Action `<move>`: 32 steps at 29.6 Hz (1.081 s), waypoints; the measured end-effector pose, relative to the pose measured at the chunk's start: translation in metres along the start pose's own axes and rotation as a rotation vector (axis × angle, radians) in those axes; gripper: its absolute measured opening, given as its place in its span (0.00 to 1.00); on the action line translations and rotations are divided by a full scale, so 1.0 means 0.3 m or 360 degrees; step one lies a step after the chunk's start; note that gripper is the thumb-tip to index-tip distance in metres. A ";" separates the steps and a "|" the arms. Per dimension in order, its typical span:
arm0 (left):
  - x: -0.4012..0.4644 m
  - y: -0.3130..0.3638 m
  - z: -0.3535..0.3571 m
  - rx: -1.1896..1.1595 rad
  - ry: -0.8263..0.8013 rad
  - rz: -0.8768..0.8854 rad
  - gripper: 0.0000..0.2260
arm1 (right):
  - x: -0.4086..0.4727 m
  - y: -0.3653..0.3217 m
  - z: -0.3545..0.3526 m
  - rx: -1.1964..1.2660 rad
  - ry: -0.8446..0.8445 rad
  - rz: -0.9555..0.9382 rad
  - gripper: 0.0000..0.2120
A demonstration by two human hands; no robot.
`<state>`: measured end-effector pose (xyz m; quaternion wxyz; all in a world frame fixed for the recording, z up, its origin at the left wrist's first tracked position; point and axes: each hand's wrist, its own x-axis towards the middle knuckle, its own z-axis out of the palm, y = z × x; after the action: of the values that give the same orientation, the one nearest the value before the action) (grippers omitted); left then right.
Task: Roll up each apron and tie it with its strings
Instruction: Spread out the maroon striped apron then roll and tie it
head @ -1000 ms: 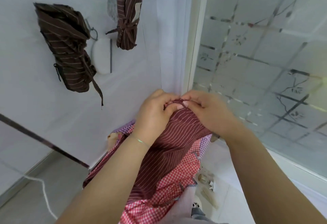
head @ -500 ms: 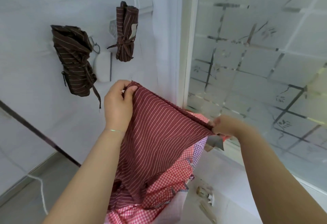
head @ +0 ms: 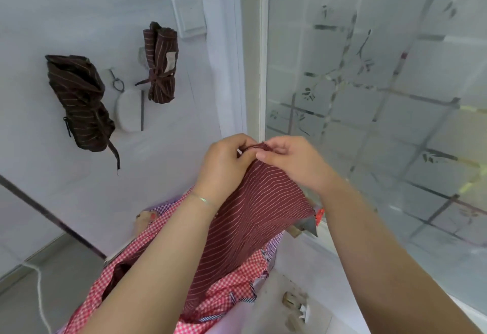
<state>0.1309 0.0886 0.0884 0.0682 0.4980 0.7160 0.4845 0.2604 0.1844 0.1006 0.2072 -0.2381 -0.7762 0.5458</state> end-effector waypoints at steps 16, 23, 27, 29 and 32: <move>-0.043 0.026 0.086 -0.0010 -0.0324 0.0058 0.09 | 0.010 -0.105 -0.217 0.0028 0.0662 -0.0238 0.08; -0.062 -0.056 0.096 0.1060 -0.0858 0.0004 0.18 | 0.040 -0.066 -0.368 0.0055 0.1081 -0.0284 0.07; -0.065 -0.086 0.005 0.1333 -0.0538 0.0158 0.21 | 0.045 0.001 -0.459 0.0345 0.1312 -0.0201 0.10; -0.075 -0.091 -0.063 0.1225 -0.0170 0.0300 0.22 | 0.049 0.018 -0.489 0.0479 0.1369 -0.0173 0.10; -0.090 -0.107 -0.129 0.1148 0.0140 0.0451 0.18 | 0.056 0.027 -0.505 0.0589 0.1384 -0.0168 0.10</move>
<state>0.1009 0.0423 0.0737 -0.2095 0.5628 0.7667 0.2270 0.3362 0.3101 0.1422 0.5792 -0.3636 -0.5183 0.5134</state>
